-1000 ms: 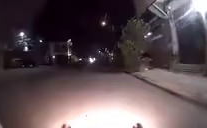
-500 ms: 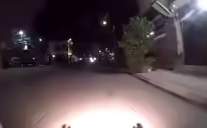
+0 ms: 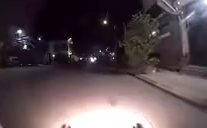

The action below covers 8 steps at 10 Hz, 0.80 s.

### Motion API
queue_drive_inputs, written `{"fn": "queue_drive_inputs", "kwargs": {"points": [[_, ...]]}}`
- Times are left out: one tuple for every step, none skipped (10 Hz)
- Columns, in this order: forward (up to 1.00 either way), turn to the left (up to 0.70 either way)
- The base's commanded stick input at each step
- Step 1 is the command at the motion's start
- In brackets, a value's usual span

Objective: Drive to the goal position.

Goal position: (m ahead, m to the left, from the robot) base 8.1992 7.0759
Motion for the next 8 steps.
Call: {"fn": "queue_drive_inputs", "kwargs": {"points": [[0.6,-0.15],[0.6,-0.15],[0.6,-0.15],[0.6,-0.15],[0.6,-0.13],[0.6,0.0],[0.6,0.0],[0.6,0.0]]}}
